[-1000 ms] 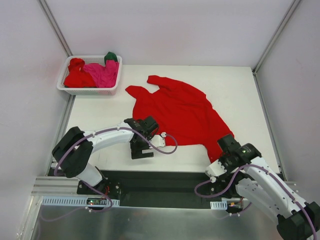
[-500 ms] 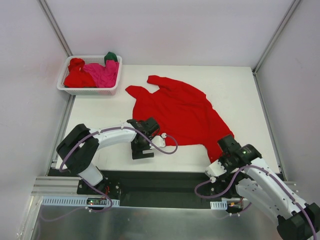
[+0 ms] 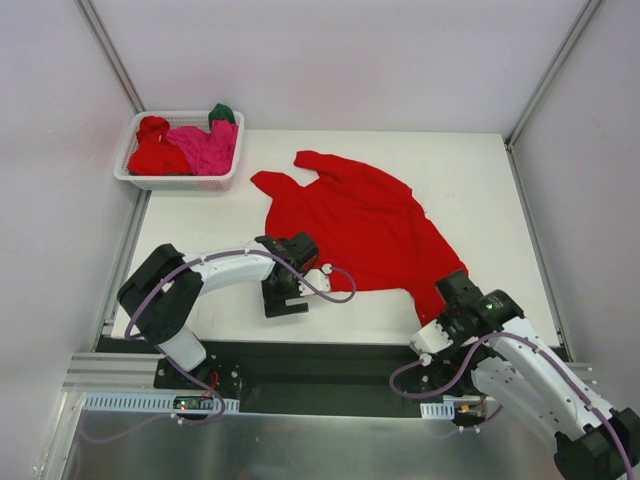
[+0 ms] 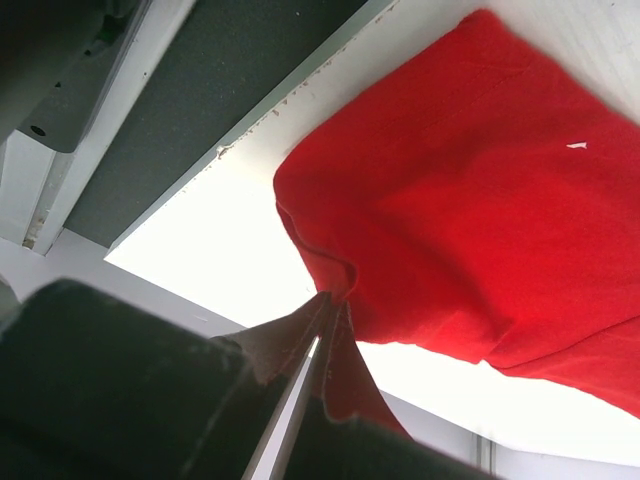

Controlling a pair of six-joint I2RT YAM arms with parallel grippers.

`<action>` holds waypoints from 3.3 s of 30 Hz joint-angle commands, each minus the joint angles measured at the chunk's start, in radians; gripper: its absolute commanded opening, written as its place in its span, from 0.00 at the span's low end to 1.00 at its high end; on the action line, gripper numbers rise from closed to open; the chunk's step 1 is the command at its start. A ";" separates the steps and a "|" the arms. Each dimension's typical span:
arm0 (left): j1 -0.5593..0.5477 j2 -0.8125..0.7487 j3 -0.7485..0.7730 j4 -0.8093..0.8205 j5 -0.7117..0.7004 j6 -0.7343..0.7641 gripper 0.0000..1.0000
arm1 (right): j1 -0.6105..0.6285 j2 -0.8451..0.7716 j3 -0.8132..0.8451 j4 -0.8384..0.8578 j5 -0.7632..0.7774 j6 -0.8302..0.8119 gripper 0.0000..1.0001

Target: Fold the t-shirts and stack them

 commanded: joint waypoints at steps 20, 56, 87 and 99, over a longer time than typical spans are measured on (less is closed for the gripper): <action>0.091 0.040 0.000 0.043 -0.077 0.040 0.56 | -0.002 0.000 -0.027 -0.059 -0.007 -0.088 0.03; 0.085 -0.230 0.133 0.032 -0.222 0.042 0.00 | -0.002 0.048 0.288 0.172 0.013 0.372 0.01; 0.120 -0.483 0.343 0.060 -0.443 0.198 0.00 | 0.000 0.040 0.602 0.338 0.270 0.326 0.01; 0.132 -0.549 0.474 0.101 -0.472 0.309 0.00 | -0.002 0.055 0.656 0.551 0.300 0.213 0.01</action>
